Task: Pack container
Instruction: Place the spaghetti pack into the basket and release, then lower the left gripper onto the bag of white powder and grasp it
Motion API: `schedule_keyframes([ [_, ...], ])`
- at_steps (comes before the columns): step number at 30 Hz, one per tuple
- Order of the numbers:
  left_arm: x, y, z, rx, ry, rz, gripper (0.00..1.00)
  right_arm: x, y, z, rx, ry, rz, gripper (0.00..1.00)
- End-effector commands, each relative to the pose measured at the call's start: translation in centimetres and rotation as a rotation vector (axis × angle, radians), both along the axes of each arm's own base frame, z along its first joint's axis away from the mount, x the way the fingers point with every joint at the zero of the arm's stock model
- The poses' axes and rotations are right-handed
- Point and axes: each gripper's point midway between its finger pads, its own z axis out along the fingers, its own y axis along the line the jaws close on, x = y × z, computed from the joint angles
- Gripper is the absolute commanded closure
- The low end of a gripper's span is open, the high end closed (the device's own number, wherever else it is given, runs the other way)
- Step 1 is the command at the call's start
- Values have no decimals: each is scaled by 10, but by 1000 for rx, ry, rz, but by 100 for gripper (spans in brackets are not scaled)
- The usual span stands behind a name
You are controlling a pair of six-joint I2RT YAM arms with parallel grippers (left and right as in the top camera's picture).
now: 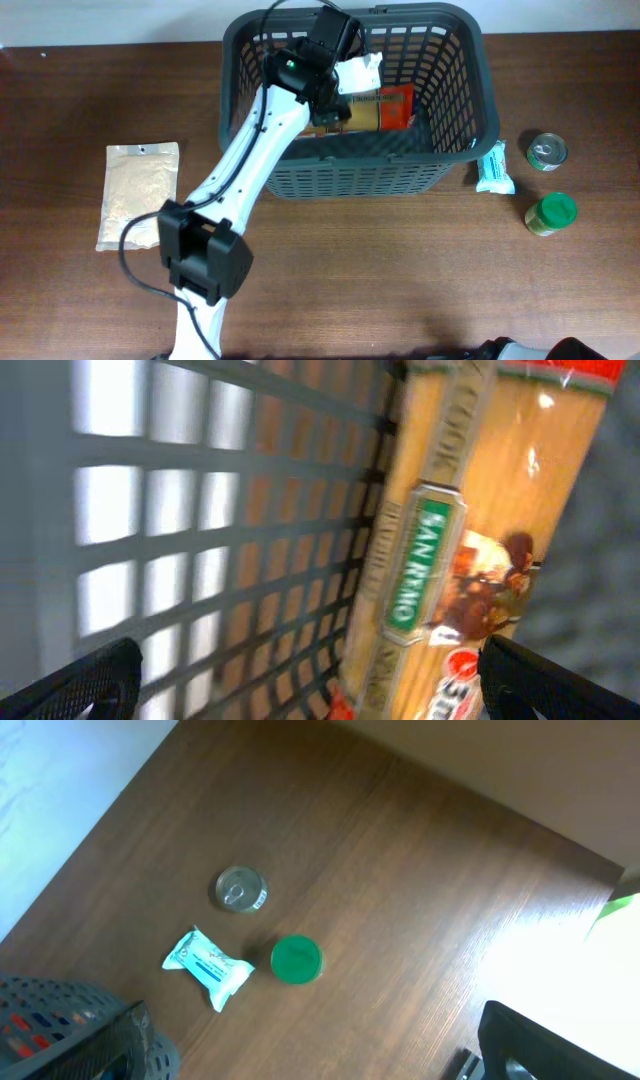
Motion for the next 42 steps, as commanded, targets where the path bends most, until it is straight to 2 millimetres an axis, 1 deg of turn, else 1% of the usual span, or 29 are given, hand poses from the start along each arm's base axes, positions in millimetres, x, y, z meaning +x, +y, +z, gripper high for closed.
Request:
schedule_keyframes([
  [1,-22,12,97,-189,-142,83,1,-5,-5,2,-20,5,-32,1],
  [3,-33,25,130,-244,-192,114,1,-2,-8,2,-23,4,-34,1],
  [5,-44,45,161,-304,-236,164,1,1,-10,-2,-15,14,-33,1],
  [8,-59,90,201,-404,-295,289,1,7,-14,-11,8,45,-33,1],
  [10,-66,133,224,-478,-344,413,1,12,-18,-20,29,75,-32,1],
  [11,-67,155,233,-510,-368,475,1,14,-19,-23,37,85,-32,1],
  [12,-69,181,241,-545,-396,549,1,16,-21,-27,45,96,-32,1],
  [13,-71,204,246,-571,-417,617,1,19,-23,-30,55,104,-30,1],
  [14,-74,231,248,-596,-433,704,1,22,-24,-33,62,111,-28,1],
  [15,-77,255,244,-615,-428,787,1,23,-25,-35,68,116,-27,1],
  [16,-83,280,234,-630,-405,889,1,25,-26,-37,72,122,-27,1],
  [17,-88,304,220,-640,-372,989,1,26,-26,-39,77,125,-26,1],
  [19,-97,338,189,-655,-299,1151,1,28,-27,-41,83,127,-23,1],
  [21,-105,363,152,-634,-212,1281,1,28,-27,-41,83,127,-23,1],
  [23,-108,377,114,-595,-118,1350,1,28,-27,-41,83,126,-23,1],
  [24,-109,380,96,-576,-72,1372,1,28,-26,-41,85,124,-21,1],
  [25,-108,382,71,-558,-13,1393,1,30,-25,-41,90,118,-16,1],
  [26,-107,382,56,-554,20,1410,1,30,-24,-41,94,115,-12,1],
  [27,-105,381,34,-551,67,1427,1,31,-24,-41,96,114,-11,1],
  [31,-99,374,-42,-503,203,1486,0,31,-23,-41,103,112,-6,1],
  [33,-97,369,-73,-456,255,1494,0,32,-21,-41,111,106,1,1],
  [34,-99,370,-87,-413,262,1533,0,33,-20,-41,115,103,4,1],
  [36,-103,373,-109,-326,266,1592,0,33,-20,-41,116,103,4,1],
  [38,-102,365,-131,-279,310,1592,1,33,-20,-42,118,101,6,1],
  [42,-98,352,-159,-220,354,1578,0,34,-20,-42,118,101,7,1],
])
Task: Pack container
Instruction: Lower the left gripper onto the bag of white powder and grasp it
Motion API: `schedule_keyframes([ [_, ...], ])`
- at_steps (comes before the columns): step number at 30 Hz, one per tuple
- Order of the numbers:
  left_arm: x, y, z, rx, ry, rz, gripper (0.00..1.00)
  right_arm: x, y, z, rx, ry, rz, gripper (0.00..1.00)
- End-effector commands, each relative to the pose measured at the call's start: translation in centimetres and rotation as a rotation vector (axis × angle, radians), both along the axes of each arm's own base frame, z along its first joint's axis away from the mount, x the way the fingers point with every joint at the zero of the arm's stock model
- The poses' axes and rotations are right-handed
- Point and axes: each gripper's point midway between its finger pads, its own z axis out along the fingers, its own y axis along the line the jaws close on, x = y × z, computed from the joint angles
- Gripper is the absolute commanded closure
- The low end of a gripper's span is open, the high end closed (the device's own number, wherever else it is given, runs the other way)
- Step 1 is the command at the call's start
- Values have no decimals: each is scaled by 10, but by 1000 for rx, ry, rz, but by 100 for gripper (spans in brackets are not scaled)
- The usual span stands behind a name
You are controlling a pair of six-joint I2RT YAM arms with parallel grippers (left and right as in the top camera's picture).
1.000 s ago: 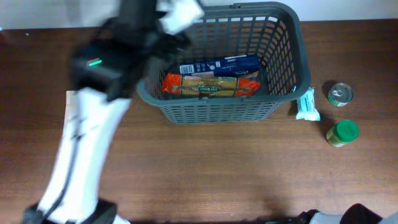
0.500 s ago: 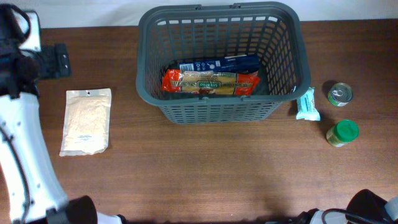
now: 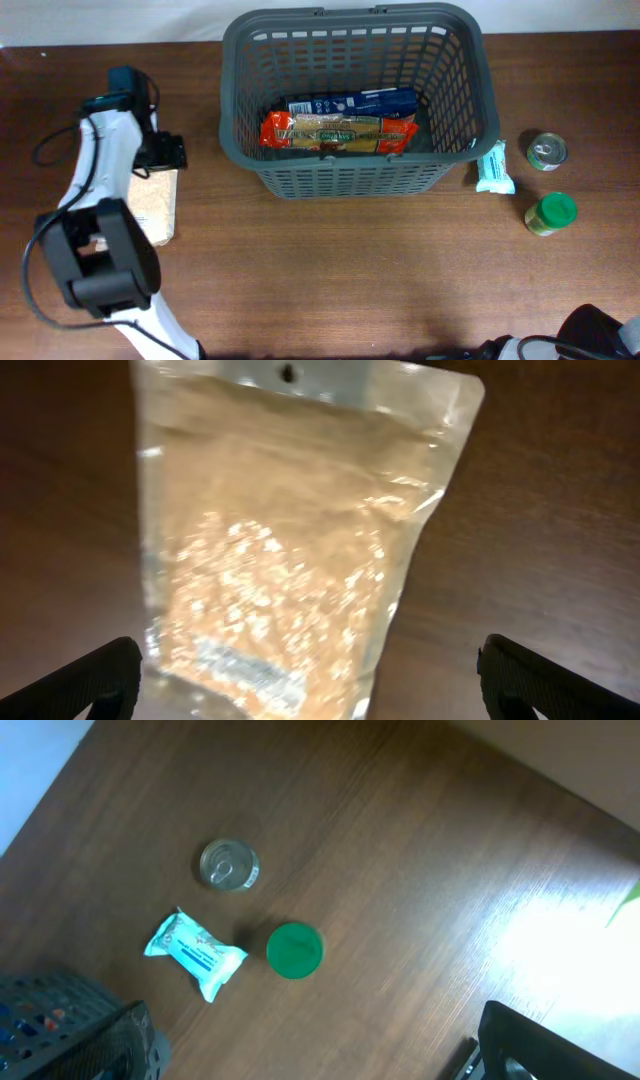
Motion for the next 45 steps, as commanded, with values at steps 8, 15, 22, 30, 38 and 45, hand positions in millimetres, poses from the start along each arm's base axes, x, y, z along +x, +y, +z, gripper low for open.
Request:
schedule_keyframes([
  [8,-6,-1,-58,85,142,36,3,-2,1,1,9,-9,-9,1],
  [15,-10,0,-70,91,174,52,10,-3,1,1,8,-9,-10,1],
  [22,-21,7,-76,137,190,97,11,-3,0,2,4,-8,-12,1],
  [30,-34,2,-96,119,209,98,11,-3,-1,2,-2,-6,-15,1],
  [38,-36,2,-102,102,201,105,11,-3,-1,2,-2,-5,-15,1],
  [45,-35,5,-106,47,189,121,25,-3,-1,2,-2,-5,-15,1],
])
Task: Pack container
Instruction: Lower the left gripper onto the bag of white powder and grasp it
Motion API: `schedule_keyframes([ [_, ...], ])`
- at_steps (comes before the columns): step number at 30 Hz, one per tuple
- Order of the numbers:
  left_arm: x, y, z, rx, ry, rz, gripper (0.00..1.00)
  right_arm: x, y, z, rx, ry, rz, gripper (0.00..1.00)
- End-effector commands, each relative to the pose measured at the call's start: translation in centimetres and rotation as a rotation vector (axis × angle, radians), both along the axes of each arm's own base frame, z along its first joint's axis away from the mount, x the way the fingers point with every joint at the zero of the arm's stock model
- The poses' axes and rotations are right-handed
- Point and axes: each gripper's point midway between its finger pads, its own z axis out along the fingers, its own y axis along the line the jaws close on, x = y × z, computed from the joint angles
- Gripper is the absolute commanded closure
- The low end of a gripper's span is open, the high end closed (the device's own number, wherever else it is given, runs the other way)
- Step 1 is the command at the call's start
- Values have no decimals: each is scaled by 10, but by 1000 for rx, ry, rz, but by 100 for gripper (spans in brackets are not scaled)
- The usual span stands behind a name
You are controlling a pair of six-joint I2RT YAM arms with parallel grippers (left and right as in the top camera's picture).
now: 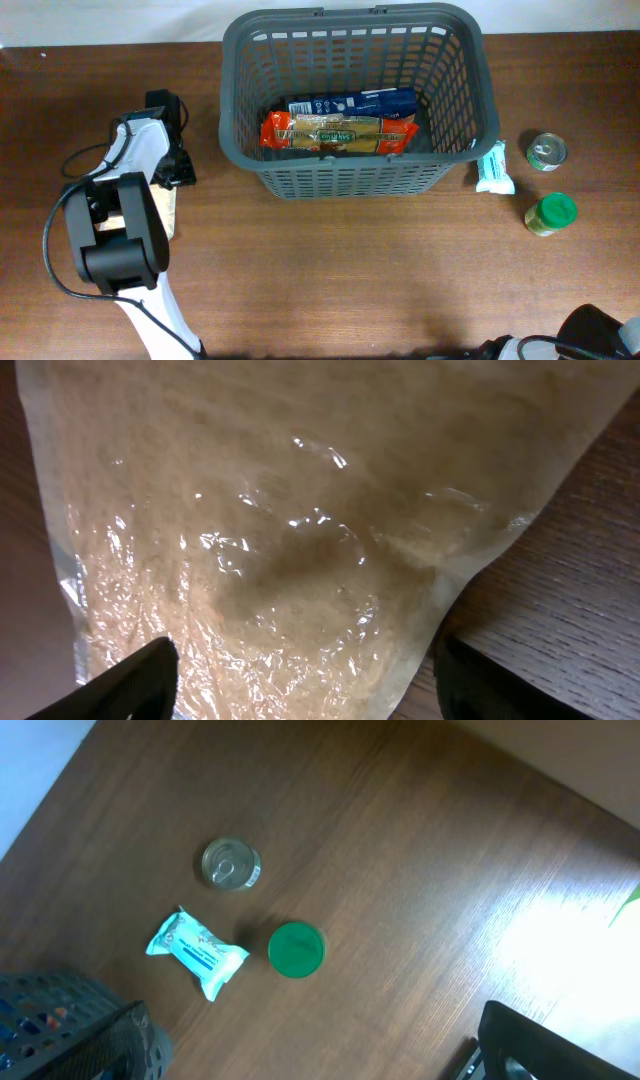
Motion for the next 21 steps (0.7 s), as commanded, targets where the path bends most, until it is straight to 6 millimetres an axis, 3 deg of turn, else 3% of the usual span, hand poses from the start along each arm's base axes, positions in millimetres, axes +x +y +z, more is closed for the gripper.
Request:
schedule_keyframes([
  [1,-23,-2,-39,-100,92,16,22,-4,-1,2,-4,-4,-17,1],
  [5,-23,-6,-42,-172,86,8,7,-4,-1,2,-4,-3,-17,1],
  [8,-24,-3,-42,-172,84,16,2,-4,-1,2,-4,-3,-17,1],
  [13,-15,-13,-45,-263,53,-44,4,-5,-2,2,-10,4,-22,1],
  [21,-11,-7,-47,-257,31,-55,11,-6,-3,2,-13,7,-25,1],
])
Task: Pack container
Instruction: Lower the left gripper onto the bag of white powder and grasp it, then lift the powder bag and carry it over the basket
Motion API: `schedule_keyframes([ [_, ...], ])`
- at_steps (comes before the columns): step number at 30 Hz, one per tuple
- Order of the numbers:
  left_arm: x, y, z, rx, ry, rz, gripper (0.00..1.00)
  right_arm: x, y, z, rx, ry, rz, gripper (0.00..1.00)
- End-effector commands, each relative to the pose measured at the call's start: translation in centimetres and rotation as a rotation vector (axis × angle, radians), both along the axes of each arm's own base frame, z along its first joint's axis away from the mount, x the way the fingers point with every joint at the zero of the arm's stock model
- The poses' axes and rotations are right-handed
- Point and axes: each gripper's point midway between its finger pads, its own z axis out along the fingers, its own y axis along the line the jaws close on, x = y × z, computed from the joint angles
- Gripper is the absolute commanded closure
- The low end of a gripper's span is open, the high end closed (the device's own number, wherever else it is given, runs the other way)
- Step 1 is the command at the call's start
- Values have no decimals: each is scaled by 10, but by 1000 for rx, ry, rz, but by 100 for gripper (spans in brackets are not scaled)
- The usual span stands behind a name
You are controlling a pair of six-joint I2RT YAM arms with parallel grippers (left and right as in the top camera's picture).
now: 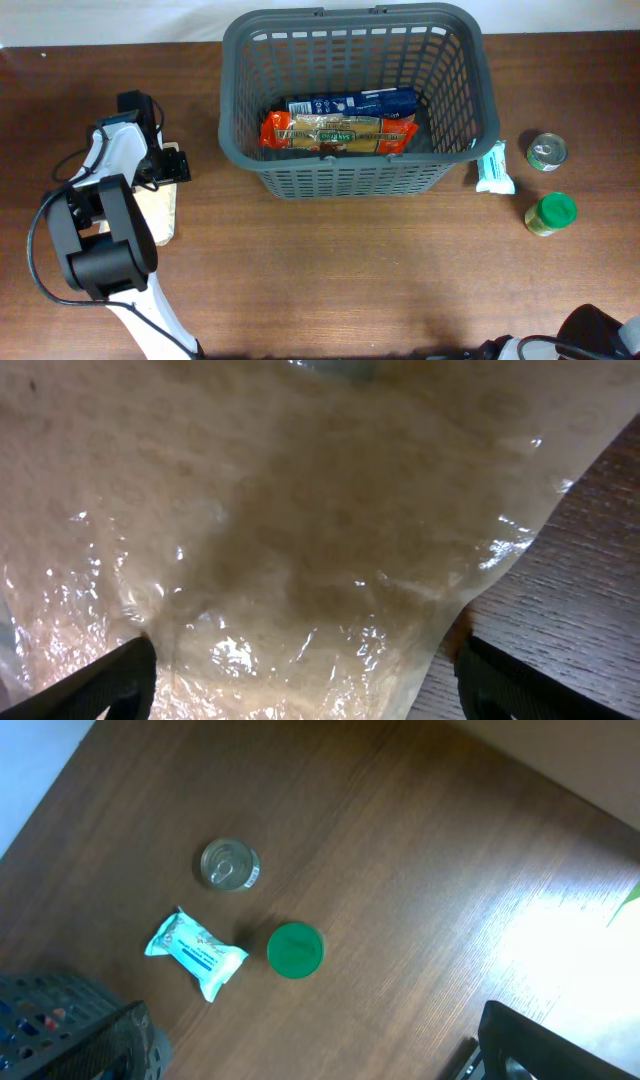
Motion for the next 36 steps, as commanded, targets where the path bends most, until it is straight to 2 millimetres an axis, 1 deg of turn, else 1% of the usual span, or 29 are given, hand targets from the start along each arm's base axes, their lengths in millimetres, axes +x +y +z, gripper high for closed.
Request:
schedule_keyframes([
  [1,-22,-10,-42,-67,96,-27,16,-6,-3,2,-12,7,-24,1],
  [6,-32,-10,-54,-95,98,-10,18,-6,-3,2,-12,6,-24,1],
  [9,-43,-11,-65,-109,113,1,23,-6,-3,2,-12,6,-24,1],
  [10,-45,-12,-67,-115,114,1,27,-6,-3,2,-12,6,-24,1],
  [12,-46,-12,-68,-115,114,1,43,-6,-3,2,-13,6,-24,1],
  [14,-46,-12,-68,-115,113,0,57,-6,-3,2,-13,5,-24,1],
  [15,-46,-12,-68,-115,113,-1,70,-5,-3,2,-13,5,-24,1],
  [16,-46,-12,-68,-115,114,-2,89,-5,-3,2,-13,5,-24,1],
  [17,-46,-12,-68,-115,114,-2,98,-5,-3,2,-13,5,-24,1],
  [23,-45,-12,-68,-114,111,-3,98,-6,-3,2,-12,6,-24,1],
  [26,-40,-12,-60,-117,108,-3,98,-6,-3,2,-12,6,-24,1],
  [27,-36,-11,-54,-117,106,-3,98,-6,-3,2,-11,6,-24,1],
  [29,-24,-8,-35,-112,86,-4,98,-6,-3,2,-12,6,-24,1],
  [31,-7,-3,-6,-100,43,-6,99,-6,-3,2,-11,6,-24,1],
  [34,22,4,56,-71,-68,-12,99,-5,-2,2,-9,4,-22,1],
  [36,40,9,106,-44,-170,-16,98,-5,-1,2,-5,1,-19,1],
])
